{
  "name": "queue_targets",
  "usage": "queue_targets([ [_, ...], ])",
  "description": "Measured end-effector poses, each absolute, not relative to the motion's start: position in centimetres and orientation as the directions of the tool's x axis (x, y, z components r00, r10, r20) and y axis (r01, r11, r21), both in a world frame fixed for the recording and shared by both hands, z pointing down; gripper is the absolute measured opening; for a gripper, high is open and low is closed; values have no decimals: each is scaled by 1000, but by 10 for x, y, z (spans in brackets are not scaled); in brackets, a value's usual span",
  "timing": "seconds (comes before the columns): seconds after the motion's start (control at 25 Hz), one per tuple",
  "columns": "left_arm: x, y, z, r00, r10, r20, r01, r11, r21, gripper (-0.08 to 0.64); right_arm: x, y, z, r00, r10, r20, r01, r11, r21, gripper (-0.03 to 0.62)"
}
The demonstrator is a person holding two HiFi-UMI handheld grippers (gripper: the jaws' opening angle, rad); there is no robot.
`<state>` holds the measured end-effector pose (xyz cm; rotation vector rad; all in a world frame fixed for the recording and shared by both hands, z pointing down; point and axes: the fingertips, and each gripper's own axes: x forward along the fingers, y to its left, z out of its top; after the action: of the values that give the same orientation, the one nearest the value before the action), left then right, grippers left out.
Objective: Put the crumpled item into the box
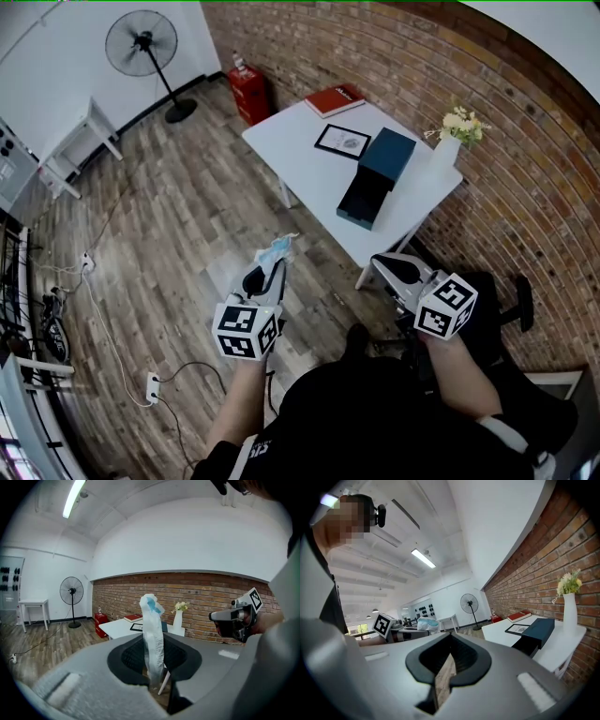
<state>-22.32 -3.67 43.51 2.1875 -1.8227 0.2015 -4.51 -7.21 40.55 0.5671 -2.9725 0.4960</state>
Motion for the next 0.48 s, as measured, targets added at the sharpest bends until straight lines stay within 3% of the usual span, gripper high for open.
queue_targets([
  [0.48,-181,-151,450,251,-899,358,-967,-216,136,67,-5,-184,427,-908,-391,152,-420,829,-369,0],
])
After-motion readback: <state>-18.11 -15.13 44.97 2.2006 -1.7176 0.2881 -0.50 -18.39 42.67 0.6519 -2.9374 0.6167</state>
